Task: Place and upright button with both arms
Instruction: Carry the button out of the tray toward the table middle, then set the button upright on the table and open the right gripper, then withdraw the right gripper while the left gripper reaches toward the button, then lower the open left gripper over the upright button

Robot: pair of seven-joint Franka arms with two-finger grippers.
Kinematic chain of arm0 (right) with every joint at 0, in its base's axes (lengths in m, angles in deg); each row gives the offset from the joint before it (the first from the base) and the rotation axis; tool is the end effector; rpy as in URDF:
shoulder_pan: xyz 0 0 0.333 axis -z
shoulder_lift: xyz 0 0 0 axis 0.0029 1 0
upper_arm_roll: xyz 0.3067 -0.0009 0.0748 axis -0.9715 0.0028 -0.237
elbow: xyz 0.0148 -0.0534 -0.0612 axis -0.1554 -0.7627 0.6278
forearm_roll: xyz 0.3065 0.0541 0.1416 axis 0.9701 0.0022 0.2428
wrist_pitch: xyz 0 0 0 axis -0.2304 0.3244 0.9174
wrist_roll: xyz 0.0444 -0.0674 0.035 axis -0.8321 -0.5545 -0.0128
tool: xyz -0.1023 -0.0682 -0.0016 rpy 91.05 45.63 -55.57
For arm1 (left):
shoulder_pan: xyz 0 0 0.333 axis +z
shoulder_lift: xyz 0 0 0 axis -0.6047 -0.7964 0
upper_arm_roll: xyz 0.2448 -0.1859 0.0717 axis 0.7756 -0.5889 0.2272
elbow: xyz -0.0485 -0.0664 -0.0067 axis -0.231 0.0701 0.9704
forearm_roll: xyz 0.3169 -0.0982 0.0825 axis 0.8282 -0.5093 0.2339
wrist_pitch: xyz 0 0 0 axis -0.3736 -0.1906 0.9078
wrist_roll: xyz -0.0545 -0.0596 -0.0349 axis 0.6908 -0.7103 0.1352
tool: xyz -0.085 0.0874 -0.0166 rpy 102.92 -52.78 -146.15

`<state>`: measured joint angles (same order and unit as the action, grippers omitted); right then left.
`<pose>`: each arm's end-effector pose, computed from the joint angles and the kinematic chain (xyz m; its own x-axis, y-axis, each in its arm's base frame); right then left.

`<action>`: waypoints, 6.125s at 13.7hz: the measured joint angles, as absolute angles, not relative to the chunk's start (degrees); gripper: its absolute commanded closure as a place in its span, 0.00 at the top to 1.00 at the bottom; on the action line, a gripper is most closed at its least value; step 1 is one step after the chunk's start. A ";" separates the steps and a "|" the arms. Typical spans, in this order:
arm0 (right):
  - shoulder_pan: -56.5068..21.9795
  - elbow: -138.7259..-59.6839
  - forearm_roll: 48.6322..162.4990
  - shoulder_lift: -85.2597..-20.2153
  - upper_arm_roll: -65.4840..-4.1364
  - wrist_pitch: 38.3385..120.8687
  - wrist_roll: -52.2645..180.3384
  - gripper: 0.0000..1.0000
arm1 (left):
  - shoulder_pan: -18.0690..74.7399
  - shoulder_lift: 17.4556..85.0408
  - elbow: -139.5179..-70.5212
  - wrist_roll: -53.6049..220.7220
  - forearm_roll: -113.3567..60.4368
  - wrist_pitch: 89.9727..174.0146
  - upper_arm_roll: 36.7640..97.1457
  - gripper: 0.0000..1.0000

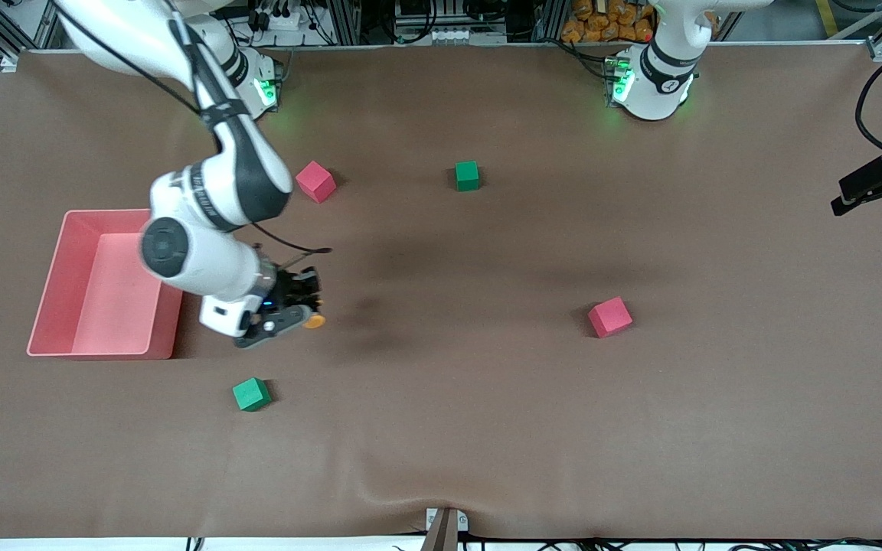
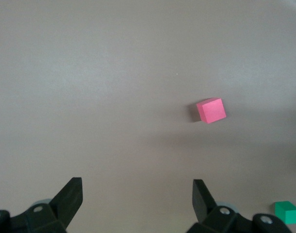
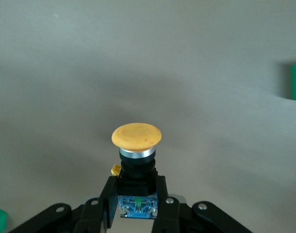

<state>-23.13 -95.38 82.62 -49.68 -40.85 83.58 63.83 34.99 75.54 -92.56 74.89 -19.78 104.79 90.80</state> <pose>0.5674 0.2634 0.3505 0.9279 0.3715 -0.0320 0.3567 -0.9093 -0.2142 0.5093 0.0244 0.6174 0.9995 0.0202 0.0240 0.0193 -0.9991 0.0372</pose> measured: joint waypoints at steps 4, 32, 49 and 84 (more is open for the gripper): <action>-31.15 -86.43 81.80 -40.63 -40.72 83.75 74.76 0.00 | 34.98 75.54 -92.45 74.88 -19.78 104.79 90.80 1.00; -32.19 -80.29 68.23 -41.90 -29.08 69.02 89.45 1.00 | 27.18 65.40 -92.90 82.96 -20.01 100.75 81.28 1.00; -5.26 -105.74 67.99 -72.44 -28.28 72.06 62.06 1.00 | 10.77 48.87 -86.68 106.79 -28.74 113.33 80.96 1.00; 2.12 -86.67 68.27 -78.82 -40.09 46.19 63.64 1.00 | -2.86 25.67 -82.12 123.96 -32.50 145.42 81.00 0.82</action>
